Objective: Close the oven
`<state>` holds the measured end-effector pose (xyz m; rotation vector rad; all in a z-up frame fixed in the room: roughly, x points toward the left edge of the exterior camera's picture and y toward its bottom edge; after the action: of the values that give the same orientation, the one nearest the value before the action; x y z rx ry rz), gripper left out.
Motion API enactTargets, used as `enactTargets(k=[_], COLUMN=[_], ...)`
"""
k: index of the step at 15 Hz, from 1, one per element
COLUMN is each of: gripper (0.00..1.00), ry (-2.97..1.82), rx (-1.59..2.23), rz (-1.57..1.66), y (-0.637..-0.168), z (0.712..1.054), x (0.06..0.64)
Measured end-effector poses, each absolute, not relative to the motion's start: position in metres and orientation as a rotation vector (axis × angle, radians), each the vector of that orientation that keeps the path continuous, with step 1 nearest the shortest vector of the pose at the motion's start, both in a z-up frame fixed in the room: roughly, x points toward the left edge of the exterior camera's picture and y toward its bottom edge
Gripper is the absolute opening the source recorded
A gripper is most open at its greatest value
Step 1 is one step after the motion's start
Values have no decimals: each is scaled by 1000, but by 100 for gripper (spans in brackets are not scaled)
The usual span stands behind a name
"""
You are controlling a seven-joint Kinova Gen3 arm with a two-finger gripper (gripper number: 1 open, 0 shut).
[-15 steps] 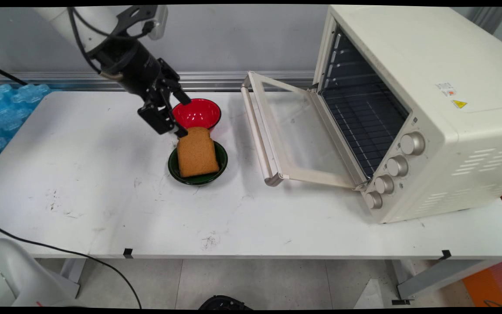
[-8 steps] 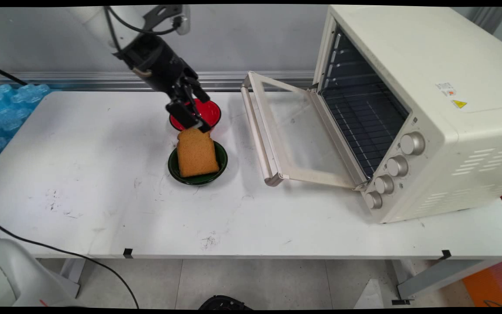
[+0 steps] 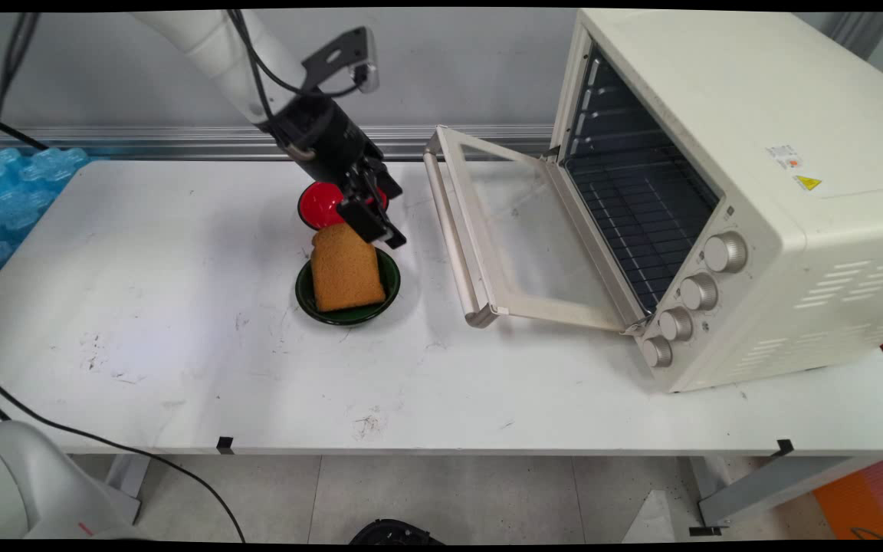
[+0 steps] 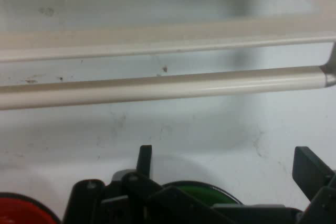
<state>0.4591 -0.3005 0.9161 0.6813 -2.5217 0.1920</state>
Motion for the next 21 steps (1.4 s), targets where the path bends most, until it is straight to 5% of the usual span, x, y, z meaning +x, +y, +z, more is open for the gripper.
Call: enactTargets(k=[21], gripper=[100], ry=[-2498], rx=[662], rz=[246], y=[-348], z=[805], x=[437])
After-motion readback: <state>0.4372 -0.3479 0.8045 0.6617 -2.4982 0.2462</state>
